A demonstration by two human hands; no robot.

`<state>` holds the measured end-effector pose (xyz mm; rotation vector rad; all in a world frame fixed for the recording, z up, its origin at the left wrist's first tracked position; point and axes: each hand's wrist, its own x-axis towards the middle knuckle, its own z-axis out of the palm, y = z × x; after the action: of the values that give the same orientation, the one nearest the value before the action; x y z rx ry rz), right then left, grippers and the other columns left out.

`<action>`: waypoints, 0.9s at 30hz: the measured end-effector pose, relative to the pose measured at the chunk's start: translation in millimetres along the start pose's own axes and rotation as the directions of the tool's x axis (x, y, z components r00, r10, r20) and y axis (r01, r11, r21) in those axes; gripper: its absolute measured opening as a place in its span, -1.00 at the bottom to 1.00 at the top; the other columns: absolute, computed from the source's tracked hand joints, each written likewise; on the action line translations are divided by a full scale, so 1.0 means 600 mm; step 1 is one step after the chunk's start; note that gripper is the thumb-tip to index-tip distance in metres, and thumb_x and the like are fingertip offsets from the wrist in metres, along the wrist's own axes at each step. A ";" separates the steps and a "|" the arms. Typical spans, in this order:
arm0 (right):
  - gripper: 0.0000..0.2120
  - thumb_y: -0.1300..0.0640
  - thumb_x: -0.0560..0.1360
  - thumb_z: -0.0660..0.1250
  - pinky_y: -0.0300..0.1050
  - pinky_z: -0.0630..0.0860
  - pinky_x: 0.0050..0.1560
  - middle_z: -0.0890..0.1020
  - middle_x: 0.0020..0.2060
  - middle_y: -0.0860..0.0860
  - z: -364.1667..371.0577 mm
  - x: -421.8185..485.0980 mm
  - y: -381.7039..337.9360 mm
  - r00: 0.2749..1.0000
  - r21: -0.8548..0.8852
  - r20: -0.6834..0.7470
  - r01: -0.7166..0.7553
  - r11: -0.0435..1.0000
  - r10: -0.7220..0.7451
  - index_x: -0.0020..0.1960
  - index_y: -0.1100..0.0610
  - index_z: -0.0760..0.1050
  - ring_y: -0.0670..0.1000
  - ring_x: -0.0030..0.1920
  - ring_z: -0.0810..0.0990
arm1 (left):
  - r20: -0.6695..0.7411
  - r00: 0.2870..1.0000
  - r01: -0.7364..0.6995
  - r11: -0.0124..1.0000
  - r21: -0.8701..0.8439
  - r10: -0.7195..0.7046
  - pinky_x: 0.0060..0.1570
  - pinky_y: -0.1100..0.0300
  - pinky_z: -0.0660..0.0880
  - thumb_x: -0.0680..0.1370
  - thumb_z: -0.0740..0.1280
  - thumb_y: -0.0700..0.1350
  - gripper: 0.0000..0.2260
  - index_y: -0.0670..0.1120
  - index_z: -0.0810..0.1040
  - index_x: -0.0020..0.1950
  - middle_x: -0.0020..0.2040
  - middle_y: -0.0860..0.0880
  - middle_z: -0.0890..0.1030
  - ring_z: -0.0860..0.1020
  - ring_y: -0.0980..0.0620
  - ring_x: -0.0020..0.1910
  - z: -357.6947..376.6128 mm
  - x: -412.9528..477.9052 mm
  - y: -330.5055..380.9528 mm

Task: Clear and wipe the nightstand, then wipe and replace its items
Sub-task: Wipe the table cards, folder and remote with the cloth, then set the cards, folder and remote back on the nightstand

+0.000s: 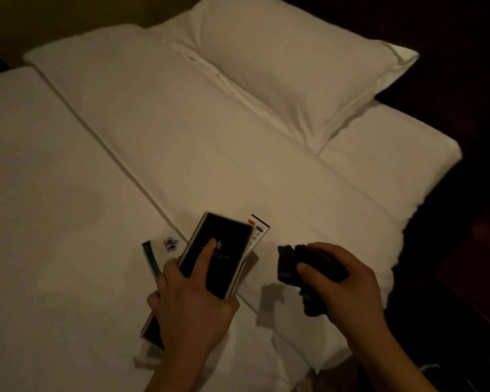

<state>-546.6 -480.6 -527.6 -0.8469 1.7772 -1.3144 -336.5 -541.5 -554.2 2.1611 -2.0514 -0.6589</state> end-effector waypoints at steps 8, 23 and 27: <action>-0.71 0.20 0.41 0.53 -0.19 0.63 -0.36 0.68 -0.18 -0.17 -0.160 -0.080 0.020 0.970 0.006 -0.236 -0.061 0.998 0.061 -0.05 -0.19 0.64 -0.03 -0.32 0.72 | 0.144 0.972 -0.180 0.983 -0.036 0.184 0.22 -0.10 0.44 0.23 0.46 0.21 -0.04 0.45 0.01 0.52 0.26 -0.10 0.34 0.41 -0.16 0.20 0.071 -0.070 0.116; -0.71 0.04 0.39 0.52 -0.24 0.63 -0.15 0.63 -0.03 -0.31 -0.478 -0.210 0.135 0.845 0.036 -0.521 -0.119 0.992 0.121 -0.03 -0.34 0.59 -0.22 -0.08 0.66 | 0.354 0.808 -0.489 0.871 -0.042 0.471 0.26 -0.07 0.38 0.15 0.34 0.24 -0.06 0.49 0.01 0.48 0.19 0.04 0.28 0.39 -0.06 0.19 0.225 -0.266 0.382; -0.71 0.04 0.41 0.53 -0.44 0.56 -0.24 0.61 -0.04 -0.34 -0.588 -0.242 0.156 0.815 0.088 -0.562 -0.112 0.990 0.143 -0.01 -0.31 0.58 -0.28 -0.07 0.63 | 0.427 0.773 -0.482 0.872 -0.087 0.469 0.26 -0.10 0.46 0.11 0.31 0.26 -0.06 0.56 -0.01 0.43 0.14 0.06 0.28 0.45 -0.08 0.17 0.262 -0.338 0.471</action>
<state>-787.1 -169.8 -525.6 -0.2990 2.1939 -1.6255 -658.2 -336.1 -546.6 1.4693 -2.6970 -1.1150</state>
